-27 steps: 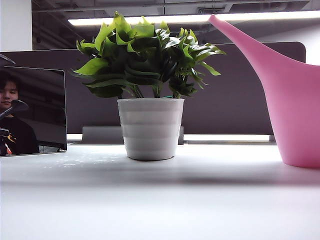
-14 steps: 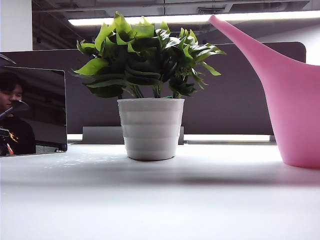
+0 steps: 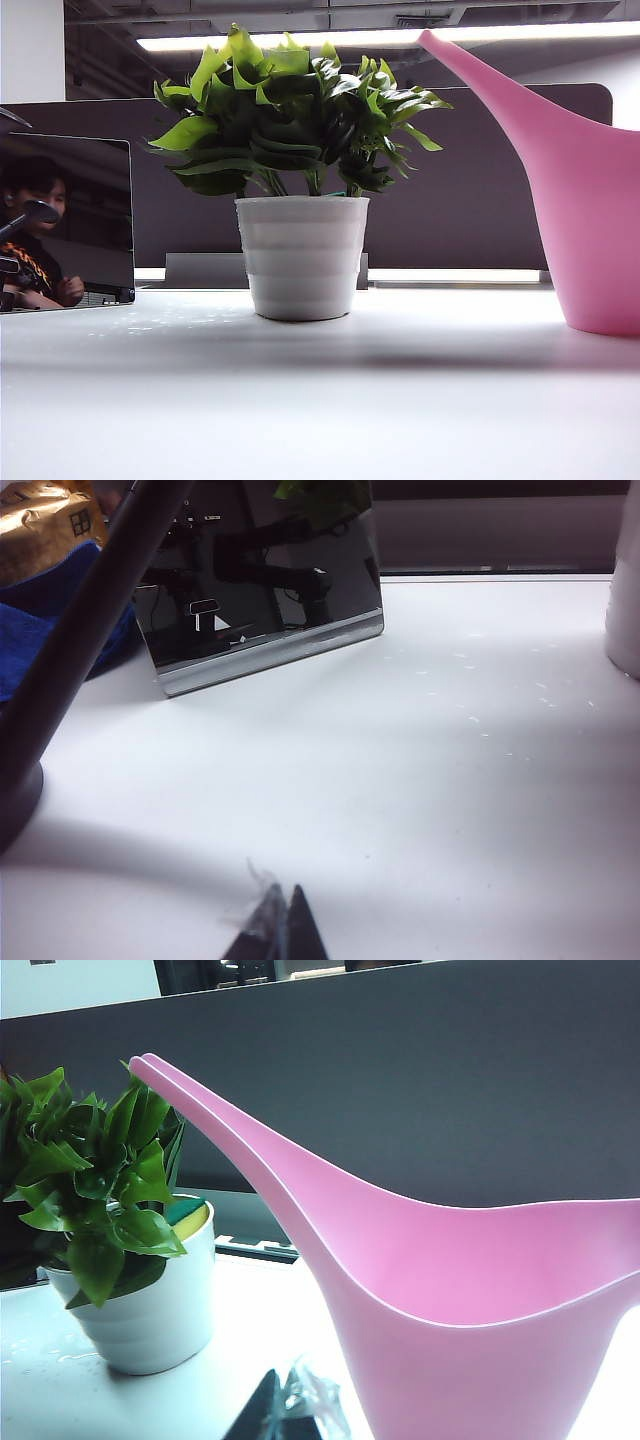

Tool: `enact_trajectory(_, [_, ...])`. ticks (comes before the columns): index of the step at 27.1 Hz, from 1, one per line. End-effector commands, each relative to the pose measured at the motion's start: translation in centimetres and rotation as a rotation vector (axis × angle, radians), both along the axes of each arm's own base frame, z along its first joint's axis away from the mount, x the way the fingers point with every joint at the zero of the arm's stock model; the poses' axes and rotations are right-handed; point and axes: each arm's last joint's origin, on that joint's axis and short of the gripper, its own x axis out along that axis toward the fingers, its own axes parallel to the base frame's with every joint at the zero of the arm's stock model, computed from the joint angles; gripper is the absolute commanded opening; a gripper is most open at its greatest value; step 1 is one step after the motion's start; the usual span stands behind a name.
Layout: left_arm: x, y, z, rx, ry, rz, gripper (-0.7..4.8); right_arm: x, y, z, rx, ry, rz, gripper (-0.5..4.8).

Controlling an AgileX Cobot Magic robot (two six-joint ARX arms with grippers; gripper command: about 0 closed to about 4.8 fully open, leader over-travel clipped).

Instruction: Pick up the watering can from the table, water the potted plant, and put the can back.

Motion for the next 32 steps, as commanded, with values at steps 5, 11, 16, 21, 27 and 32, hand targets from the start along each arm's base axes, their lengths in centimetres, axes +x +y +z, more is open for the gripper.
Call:
enact_trajectory(5, [0.0, 0.0, -0.3, -0.001, 0.012, -0.004, -0.05, 0.0, 0.1, 0.2, -0.002, -0.014, 0.015, -0.01])
enact_trajectory(11, [0.0, 0.0, -0.3, -0.001, 0.012, -0.004, -0.05, 0.0, 0.1, 0.2, -0.007, -0.017, 0.015, -0.01])
enact_trajectory(16, [0.0, 0.0, -0.3, -0.001, 0.012, -0.004, -0.05, -0.6, 0.2, 0.4, -0.010, -0.032, 0.012, -0.01])
enact_trajectory(21, [0.0, 0.0, -0.3, -0.001, 0.012, -0.004, -0.05, -2.0, 0.4, 1.0, -0.070, -0.135, -0.023, -0.01])
enact_trajectory(27, [0.0, 0.0, -0.3, -0.001, 0.012, -0.004, -0.05, -3.1, 0.2, 0.3, -0.076, -0.120, -0.187, -0.01])
enact_trajectory(32, [0.0, 0.0, -0.3, -0.001, 0.012, -0.004, -0.05, -2.9, 0.1, -0.9, -0.047, -0.091, -0.320, -0.01])
